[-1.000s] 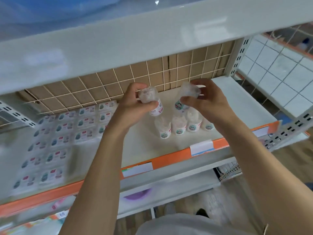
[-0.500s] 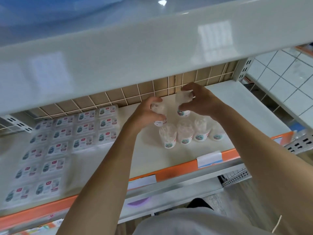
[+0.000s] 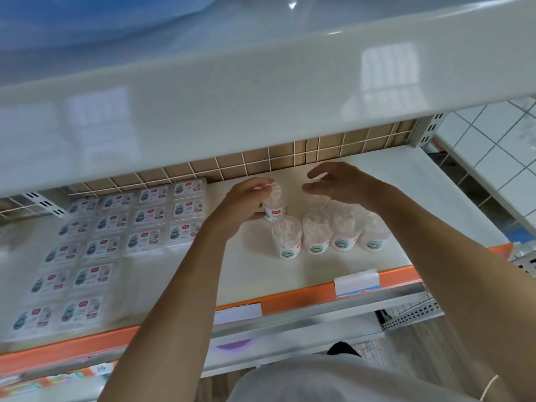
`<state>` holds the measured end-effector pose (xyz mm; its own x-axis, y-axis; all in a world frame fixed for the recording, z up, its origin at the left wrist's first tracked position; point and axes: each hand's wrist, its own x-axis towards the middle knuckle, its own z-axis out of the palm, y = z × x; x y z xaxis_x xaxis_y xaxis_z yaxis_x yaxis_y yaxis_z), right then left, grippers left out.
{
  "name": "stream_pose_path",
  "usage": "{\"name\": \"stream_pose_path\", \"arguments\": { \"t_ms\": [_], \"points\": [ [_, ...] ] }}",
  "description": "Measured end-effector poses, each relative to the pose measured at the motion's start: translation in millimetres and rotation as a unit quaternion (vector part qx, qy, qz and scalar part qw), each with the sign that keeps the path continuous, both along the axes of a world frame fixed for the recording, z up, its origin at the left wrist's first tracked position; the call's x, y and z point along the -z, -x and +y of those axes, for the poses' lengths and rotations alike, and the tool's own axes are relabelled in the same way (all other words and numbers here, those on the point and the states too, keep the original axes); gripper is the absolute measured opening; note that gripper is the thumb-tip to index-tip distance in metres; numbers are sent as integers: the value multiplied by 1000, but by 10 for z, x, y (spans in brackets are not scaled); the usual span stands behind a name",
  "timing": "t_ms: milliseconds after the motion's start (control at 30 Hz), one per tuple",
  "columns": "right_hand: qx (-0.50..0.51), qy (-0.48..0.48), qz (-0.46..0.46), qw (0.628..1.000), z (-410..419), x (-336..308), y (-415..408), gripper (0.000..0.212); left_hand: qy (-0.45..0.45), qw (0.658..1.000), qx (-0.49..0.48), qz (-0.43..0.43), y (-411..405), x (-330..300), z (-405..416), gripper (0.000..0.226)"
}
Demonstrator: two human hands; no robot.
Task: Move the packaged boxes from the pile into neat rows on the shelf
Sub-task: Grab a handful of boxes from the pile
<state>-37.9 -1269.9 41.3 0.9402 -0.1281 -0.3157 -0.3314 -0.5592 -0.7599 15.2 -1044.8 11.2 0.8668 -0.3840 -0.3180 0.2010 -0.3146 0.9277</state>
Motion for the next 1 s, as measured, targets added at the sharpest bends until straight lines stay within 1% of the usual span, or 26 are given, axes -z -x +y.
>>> {"name": "stream_pose_path", "arguments": {
  "t_ms": [67,133,500,767,1000],
  "points": [
    [-2,2,-25,1000,-11,12,-3,24,-1,1000,0,-7,28,5,-12,25],
    [-12,15,-38,999,-15,37,13,18,1,1000,7,-10,68,-2,-25,25],
    [-56,22,-83,995,13,85,109,19,-2,1000,-2,-22,202,82,-48,22],
    [-89,48,-94,990,-2,116,127,21,-2,1000,-1,-23,255,62,-48,21],
    [-79,40,-94,992,1,138,153,24,2,1000,-10,-17,302,47,-31,23]
  ]
}}
